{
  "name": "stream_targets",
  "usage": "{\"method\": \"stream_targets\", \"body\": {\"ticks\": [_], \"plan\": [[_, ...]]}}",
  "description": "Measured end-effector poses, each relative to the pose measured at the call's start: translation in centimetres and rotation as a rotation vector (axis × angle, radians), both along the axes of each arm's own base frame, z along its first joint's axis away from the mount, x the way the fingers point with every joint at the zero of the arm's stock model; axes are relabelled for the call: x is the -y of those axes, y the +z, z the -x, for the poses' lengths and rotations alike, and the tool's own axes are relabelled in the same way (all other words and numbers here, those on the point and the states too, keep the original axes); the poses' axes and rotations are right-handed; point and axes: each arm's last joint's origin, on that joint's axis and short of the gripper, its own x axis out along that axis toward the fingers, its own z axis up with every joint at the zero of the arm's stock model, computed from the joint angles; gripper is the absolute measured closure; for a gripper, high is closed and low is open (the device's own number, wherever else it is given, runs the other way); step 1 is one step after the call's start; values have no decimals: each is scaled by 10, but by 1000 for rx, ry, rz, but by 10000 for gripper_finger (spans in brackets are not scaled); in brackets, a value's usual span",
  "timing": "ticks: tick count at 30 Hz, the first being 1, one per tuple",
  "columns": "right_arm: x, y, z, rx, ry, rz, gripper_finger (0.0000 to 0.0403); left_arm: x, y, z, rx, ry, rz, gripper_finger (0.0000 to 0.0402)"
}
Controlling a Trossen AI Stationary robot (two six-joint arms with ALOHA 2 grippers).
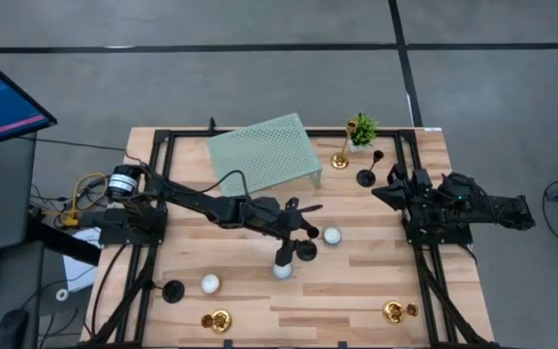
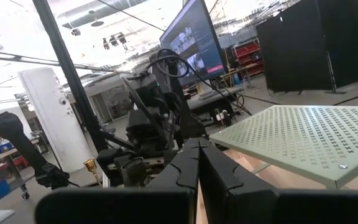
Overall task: Pick & Place candle stick holders
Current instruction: Put the middle black candle holder on the shelf
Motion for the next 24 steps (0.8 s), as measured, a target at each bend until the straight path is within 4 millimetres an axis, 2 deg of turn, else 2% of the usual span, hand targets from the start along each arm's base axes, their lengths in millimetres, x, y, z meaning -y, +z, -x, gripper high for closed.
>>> {"method": "stream_targets", "body": {"ticks": [5,14,20,24], "plan": [[0,-1,0,-10,0,0,403,0,3,1,10,6,-3,211],[0,-2,0,-24,0,-1,403,0,3,1,11,6,-2,370],[0,-2,0,-23,0,-1,403,0,4,1,17,20,-4,371],[0,-2,0,-23,0,-1,403,-1,17,6,56,39,-1,371]]}}
